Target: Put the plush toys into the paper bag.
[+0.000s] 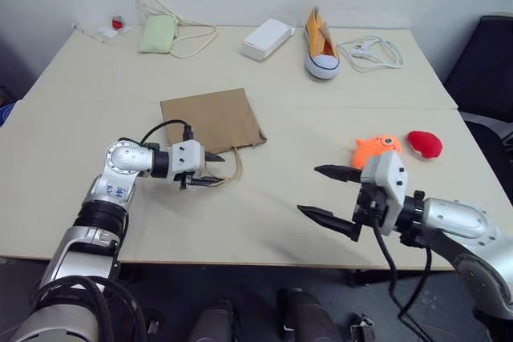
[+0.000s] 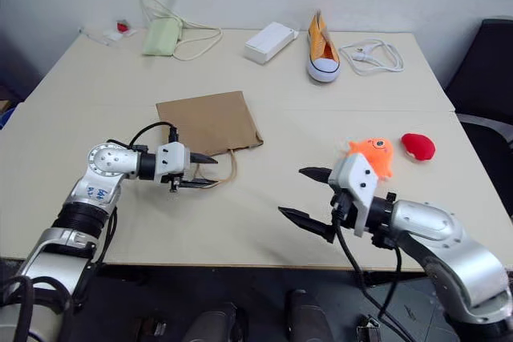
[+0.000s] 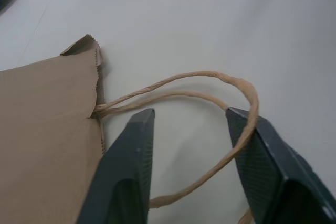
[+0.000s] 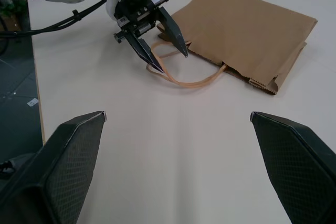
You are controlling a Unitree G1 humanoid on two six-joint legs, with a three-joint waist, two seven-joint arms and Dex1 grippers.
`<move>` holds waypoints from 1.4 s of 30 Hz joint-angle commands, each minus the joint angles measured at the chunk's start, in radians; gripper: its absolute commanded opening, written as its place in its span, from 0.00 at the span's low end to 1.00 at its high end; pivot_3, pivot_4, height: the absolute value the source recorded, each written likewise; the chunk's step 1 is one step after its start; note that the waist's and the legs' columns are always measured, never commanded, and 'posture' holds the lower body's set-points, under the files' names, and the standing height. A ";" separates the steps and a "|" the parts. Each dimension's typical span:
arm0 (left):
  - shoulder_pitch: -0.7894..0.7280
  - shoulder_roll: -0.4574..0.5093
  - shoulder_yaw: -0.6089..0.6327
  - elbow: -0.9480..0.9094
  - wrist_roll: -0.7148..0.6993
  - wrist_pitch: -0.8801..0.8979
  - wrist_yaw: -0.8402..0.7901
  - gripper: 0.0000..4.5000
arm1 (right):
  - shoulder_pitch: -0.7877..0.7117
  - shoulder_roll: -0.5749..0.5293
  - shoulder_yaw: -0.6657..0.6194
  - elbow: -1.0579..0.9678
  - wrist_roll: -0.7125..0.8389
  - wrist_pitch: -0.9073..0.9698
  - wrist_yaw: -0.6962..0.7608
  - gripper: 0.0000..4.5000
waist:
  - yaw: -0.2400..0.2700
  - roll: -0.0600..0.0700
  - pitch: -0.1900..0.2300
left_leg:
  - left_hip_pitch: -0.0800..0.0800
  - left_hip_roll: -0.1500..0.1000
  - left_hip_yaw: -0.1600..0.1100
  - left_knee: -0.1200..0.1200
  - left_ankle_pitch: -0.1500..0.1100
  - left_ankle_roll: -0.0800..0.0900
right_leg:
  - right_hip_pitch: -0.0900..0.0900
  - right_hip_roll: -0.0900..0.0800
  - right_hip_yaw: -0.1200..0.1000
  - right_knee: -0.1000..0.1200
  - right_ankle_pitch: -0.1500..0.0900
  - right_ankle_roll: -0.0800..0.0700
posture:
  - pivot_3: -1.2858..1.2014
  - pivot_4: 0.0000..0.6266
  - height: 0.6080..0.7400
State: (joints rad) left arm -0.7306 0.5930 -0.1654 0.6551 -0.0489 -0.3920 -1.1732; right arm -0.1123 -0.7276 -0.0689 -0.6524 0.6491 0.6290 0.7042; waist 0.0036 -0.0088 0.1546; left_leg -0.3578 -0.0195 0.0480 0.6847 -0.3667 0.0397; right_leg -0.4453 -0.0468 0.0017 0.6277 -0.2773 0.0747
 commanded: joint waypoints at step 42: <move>-0.089 -0.167 0.149 -0.675 -0.568 1.055 0.102 0.00 | -0.423 0.359 0.311 0.541 -0.304 -0.078 -0.108 0.00 | -0.007 0.002 0.000 | -0.008 0.000 -0.010 0.010 0.000 -0.001 | -0.001 0.001 -0.005 0.001 0.001 0.001 | 0.52 0.24 1.00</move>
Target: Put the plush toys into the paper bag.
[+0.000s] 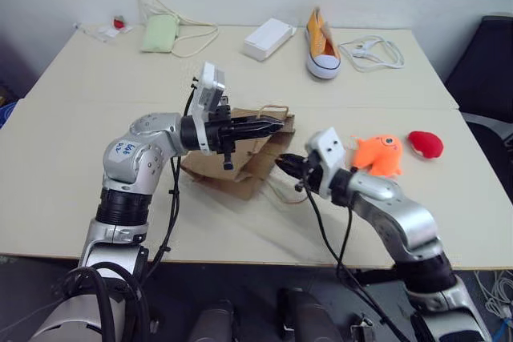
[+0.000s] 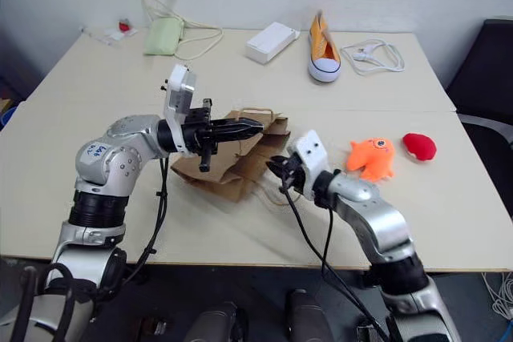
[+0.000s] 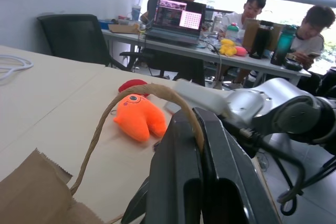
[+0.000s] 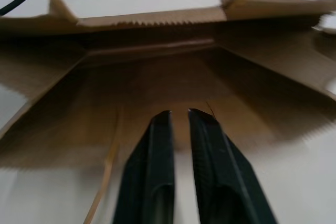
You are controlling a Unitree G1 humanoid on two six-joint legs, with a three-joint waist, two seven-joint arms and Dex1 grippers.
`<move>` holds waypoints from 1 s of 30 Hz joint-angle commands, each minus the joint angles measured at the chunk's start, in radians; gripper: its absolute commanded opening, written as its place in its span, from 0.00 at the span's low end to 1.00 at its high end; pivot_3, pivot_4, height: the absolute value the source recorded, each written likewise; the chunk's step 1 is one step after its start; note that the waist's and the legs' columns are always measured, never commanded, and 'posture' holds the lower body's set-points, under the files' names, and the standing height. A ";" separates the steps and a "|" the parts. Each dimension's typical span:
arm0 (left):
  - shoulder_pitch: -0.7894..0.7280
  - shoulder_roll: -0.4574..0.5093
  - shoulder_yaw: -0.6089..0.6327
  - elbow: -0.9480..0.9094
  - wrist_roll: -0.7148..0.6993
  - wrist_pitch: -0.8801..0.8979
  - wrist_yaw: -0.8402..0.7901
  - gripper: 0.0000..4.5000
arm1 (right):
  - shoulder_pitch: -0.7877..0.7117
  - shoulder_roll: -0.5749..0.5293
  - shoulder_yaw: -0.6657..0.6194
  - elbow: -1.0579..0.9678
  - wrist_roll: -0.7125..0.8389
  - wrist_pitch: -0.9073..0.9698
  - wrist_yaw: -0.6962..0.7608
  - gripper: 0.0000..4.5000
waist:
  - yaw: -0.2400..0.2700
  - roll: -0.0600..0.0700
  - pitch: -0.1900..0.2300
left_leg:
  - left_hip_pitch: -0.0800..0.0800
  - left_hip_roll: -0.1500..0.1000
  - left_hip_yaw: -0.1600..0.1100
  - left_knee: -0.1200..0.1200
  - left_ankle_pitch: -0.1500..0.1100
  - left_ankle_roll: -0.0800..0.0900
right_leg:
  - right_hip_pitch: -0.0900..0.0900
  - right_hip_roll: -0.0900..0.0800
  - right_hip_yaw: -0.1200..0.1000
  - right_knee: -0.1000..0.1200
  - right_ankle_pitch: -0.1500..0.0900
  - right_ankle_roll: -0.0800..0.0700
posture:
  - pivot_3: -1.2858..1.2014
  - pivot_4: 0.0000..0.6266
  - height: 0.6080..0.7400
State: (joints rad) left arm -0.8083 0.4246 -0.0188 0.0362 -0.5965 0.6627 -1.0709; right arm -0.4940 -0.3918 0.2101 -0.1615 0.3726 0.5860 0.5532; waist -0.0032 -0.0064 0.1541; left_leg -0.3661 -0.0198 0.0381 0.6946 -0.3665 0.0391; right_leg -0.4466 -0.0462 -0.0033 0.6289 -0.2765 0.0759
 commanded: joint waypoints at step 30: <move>-0.032 -0.008 0.090 -0.053 -0.059 0.009 0.148 0.00 | 0.071 0.029 -0.108 -0.151 -0.059 0.095 0.095 0.00 | -0.009 0.001 0.001 | -0.005 -0.001 -0.006 0.004 0.000 -0.001 | 0.000 -0.002 -0.007 0.000 0.000 0.000 | 0.52 0.24 1.00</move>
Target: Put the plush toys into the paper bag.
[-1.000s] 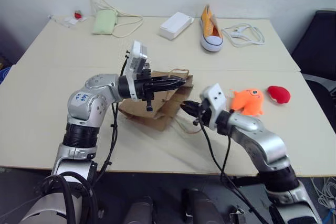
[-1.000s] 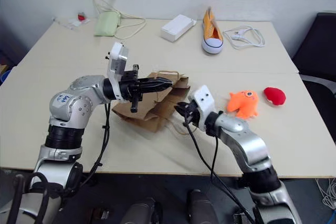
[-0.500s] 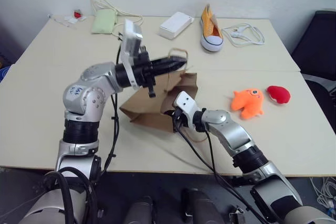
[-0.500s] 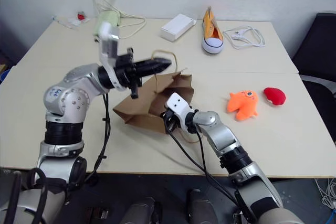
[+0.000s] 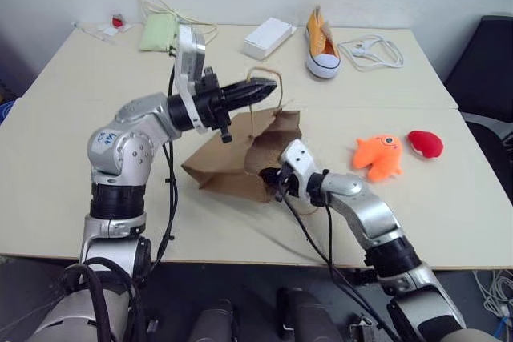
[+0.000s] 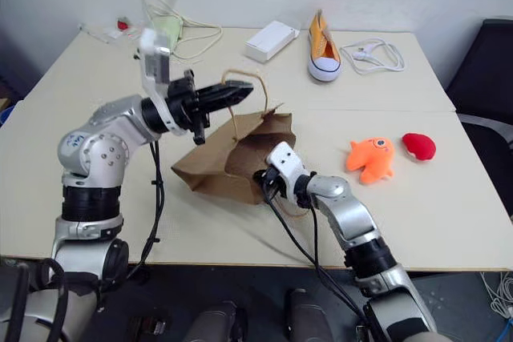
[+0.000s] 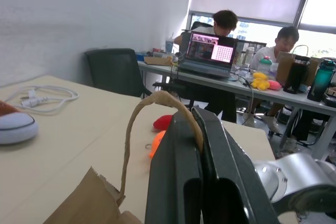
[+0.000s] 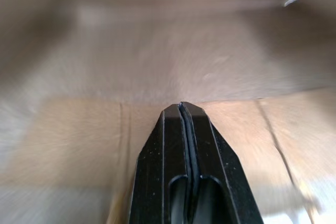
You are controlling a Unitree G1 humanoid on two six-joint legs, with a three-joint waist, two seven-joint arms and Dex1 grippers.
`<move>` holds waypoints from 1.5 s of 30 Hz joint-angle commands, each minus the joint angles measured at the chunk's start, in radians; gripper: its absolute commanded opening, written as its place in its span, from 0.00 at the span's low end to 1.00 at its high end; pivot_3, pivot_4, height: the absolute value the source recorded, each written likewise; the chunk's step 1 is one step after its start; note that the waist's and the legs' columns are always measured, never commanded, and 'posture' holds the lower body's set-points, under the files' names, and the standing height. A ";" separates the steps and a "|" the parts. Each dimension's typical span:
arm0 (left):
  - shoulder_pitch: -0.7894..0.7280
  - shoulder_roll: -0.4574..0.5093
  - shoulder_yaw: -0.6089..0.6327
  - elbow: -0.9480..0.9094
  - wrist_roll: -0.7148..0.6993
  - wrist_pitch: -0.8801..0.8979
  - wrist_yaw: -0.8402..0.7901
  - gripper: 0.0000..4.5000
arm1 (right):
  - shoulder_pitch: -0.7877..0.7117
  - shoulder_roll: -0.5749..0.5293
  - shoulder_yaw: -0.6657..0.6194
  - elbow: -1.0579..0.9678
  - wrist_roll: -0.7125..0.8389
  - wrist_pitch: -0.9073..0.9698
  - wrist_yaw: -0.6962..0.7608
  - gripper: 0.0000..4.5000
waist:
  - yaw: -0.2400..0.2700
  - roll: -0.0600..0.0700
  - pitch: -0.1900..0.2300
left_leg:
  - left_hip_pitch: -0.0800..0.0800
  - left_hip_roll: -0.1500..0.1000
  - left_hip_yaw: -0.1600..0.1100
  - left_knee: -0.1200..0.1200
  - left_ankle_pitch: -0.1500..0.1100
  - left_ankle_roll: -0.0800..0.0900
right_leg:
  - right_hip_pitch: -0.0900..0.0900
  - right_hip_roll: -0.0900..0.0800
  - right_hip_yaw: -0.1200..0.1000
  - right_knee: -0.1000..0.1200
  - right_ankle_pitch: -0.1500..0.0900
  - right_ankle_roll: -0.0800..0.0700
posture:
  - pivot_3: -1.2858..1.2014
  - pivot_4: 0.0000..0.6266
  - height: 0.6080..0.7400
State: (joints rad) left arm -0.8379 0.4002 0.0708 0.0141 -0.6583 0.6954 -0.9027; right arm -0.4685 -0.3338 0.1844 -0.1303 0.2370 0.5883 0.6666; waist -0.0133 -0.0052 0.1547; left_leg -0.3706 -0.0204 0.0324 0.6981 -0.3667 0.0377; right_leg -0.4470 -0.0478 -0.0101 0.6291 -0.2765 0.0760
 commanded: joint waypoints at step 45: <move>0.051 0.045 -0.046 -0.033 0.050 -0.116 -0.064 0.00 | 0.048 -0.087 -0.530 -0.180 0.523 0.406 -0.174 0.03 | 0.007 0.003 0.001 | 0.002 0.000 0.003 -0.002 0.000 0.000 | 0.000 0.001 0.004 0.000 0.000 0.000 | 0.52 0.24 1.00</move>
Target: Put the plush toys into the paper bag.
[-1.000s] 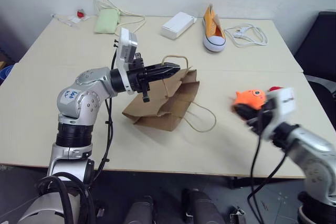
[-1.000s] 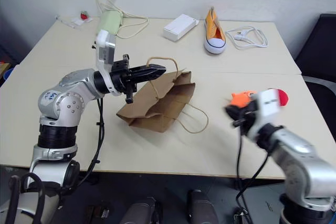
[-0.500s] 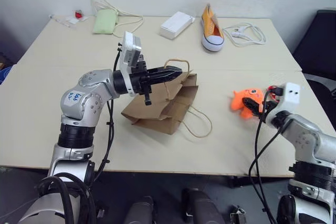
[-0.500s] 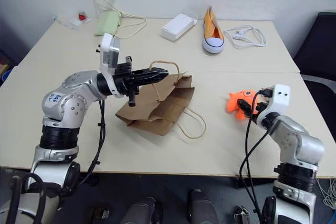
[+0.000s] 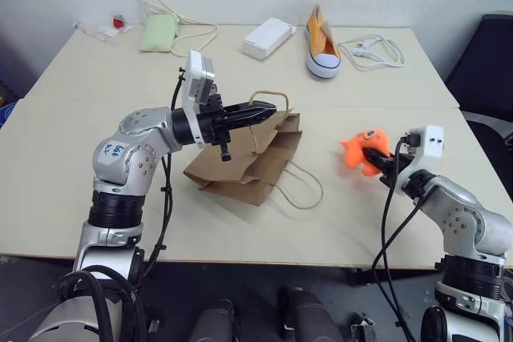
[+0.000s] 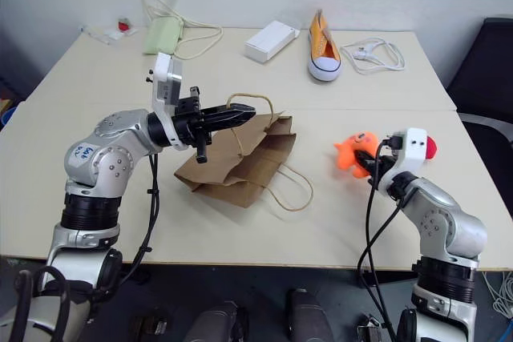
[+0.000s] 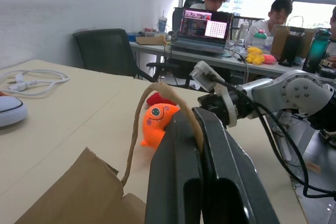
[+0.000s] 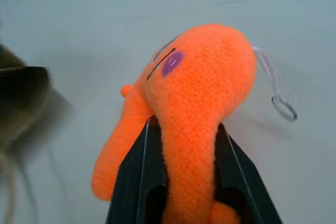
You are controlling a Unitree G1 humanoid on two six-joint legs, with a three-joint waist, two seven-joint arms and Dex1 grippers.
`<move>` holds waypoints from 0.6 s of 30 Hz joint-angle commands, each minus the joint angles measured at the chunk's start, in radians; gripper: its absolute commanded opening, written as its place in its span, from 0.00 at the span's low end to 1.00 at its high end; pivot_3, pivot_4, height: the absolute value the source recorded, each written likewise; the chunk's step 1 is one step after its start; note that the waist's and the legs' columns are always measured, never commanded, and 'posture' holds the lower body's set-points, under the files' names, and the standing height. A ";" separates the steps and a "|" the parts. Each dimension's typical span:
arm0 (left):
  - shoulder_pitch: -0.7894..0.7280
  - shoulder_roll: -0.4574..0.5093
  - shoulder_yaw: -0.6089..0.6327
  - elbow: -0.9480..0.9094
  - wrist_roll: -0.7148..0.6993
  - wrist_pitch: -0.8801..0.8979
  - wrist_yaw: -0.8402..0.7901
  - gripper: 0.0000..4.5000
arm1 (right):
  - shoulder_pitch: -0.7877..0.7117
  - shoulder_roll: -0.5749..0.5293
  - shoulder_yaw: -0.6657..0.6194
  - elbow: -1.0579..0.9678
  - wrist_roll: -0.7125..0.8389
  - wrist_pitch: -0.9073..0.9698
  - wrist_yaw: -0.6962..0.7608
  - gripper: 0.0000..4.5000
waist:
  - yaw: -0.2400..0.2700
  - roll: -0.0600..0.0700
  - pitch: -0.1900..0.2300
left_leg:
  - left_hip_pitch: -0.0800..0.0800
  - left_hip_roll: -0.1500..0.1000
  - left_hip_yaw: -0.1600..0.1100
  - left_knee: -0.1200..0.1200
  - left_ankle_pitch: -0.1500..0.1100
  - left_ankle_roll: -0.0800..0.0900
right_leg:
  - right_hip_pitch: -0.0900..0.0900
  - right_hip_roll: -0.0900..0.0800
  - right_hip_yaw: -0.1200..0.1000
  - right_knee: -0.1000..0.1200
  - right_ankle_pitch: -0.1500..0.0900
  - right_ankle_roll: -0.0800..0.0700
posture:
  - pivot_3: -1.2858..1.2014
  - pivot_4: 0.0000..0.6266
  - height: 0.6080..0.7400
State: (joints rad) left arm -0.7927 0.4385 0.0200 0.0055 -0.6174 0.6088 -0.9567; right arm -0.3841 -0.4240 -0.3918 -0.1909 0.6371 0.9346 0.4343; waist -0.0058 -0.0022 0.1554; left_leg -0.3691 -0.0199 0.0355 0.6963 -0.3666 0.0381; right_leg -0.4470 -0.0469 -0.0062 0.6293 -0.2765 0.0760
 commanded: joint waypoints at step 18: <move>-0.025 -0.020 -0.023 -0.016 0.010 -0.041 -0.040 0.00 | -0.273 0.091 0.558 0.026 -0.135 -0.071 0.059 0.03 | -0.005 0.000 0.000 | -0.001 -0.001 -0.001 0.001 0.000 0.000 | -0.001 -0.001 -0.002 -0.001 0.000 0.000 | 0.52 0.24 1.00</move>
State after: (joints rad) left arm -0.7877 0.4181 -0.0118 0.0129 -0.6013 0.5819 -0.9922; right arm -0.6248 -0.3473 0.1495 -0.1804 0.5418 0.9202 0.4962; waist -0.0105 -0.0022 0.1555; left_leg -0.3705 -0.0206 0.0342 0.6970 -0.3667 0.0386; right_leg -0.4480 -0.0479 -0.0078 0.6289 -0.2765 0.0760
